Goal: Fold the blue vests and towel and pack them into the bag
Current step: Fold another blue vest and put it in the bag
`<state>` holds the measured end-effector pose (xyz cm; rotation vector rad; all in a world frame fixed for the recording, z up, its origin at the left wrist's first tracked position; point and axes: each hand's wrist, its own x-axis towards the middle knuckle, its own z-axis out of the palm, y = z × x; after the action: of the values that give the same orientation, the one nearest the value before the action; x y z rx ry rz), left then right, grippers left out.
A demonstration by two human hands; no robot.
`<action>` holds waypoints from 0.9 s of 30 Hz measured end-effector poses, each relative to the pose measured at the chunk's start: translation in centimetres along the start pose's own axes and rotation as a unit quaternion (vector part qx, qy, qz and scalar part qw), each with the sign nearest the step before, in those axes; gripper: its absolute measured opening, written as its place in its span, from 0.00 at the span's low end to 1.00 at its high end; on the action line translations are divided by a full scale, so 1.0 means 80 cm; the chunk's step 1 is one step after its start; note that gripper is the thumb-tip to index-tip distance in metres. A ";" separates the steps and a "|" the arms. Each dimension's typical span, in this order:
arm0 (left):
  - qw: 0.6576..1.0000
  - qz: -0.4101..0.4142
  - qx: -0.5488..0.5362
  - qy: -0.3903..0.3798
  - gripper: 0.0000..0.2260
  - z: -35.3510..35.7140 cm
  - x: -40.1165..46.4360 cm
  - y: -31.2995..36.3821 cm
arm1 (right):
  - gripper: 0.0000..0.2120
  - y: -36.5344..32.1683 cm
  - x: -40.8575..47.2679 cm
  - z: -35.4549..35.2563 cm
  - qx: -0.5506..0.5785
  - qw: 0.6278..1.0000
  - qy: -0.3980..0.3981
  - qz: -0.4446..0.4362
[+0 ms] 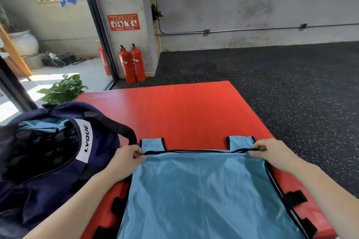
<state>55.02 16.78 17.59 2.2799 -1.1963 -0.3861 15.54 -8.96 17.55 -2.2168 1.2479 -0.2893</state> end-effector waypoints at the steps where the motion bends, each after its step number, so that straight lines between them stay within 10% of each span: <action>1: 1.000 0.004 -0.001 -0.010 0.04 -0.003 -0.002 -0.001 | 0.06 0.001 -0.005 -0.003 0.018 1.000 -0.004 -0.003; 9: 0.973 0.037 -0.228 0.004 0.02 -0.062 0.000 0.031 | 0.03 -0.026 -0.009 -0.050 0.180 0.981 0.072 -0.029; 27: 0.993 -0.009 -0.037 0.109 0.05 0.007 0.037 0.022 | 0.09 0.000 0.041 0.002 -0.016 0.996 0.080 0.024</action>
<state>55.23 13.33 18.12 2.2046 -1.0351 -0.1782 17.36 -11.64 17.10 -2.2239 1.3966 -0.4395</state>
